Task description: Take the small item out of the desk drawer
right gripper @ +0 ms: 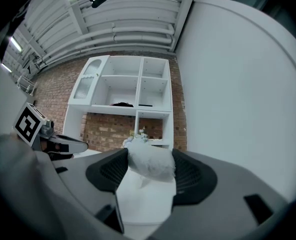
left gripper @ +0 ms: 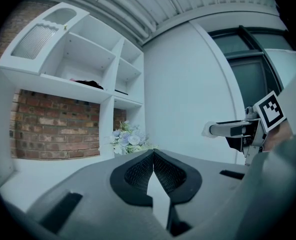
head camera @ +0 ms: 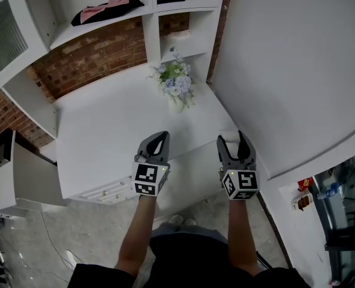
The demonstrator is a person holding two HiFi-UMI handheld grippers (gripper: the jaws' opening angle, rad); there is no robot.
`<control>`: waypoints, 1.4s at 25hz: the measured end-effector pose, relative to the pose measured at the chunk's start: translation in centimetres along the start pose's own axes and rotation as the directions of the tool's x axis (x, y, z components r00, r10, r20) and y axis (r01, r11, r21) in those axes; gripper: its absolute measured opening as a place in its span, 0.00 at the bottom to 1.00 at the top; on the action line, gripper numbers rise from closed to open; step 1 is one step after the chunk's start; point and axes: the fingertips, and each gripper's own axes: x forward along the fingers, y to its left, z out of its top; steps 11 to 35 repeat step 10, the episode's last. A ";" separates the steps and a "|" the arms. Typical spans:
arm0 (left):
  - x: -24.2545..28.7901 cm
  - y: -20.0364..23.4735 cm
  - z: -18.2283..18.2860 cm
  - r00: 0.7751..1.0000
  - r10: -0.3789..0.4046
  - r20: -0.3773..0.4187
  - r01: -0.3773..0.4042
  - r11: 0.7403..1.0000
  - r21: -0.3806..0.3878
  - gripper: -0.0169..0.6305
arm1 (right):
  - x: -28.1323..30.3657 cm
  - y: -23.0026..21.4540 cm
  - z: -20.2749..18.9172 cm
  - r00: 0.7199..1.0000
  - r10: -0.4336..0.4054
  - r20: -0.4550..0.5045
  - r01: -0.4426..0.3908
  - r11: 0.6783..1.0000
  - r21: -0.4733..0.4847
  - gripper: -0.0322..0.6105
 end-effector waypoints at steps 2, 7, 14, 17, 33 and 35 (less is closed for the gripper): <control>0.1 -0.1 0.0 1.000 -0.002 -0.001 0.002 1.000 -0.002 0.04 | 0.0 -0.1 0.1 1.000 -0.004 0.000 0.004 1.000 -0.001 0.47; 0.4 -0.3 -0.2 1.000 -0.009 -0.004 0.009 1.000 0.000 0.04 | -0.1 -0.4 0.2 1.000 -0.008 0.001 0.008 1.000 -0.003 0.47; 0.6 -0.4 -0.2 1.000 -0.010 -0.005 0.010 1.000 0.003 0.04 | -0.1 -0.6 0.1 1.000 -0.011 0.000 0.011 1.000 -0.008 0.47; 0.6 -0.4 -0.2 1.000 -0.010 -0.005 0.010 1.000 0.003 0.04 | -0.1 -0.6 0.1 1.000 -0.011 0.000 0.011 1.000 -0.008 0.47; 0.6 -0.4 -0.2 1.000 -0.010 -0.005 0.010 1.000 0.003 0.04 | -0.1 -0.6 0.1 1.000 -0.011 0.000 0.011 1.000 -0.008 0.47; 0.6 -0.4 -0.2 1.000 -0.010 -0.005 0.010 1.000 0.003 0.04 | -0.1 -0.6 0.1 1.000 -0.011 0.000 0.011 1.000 -0.008 0.47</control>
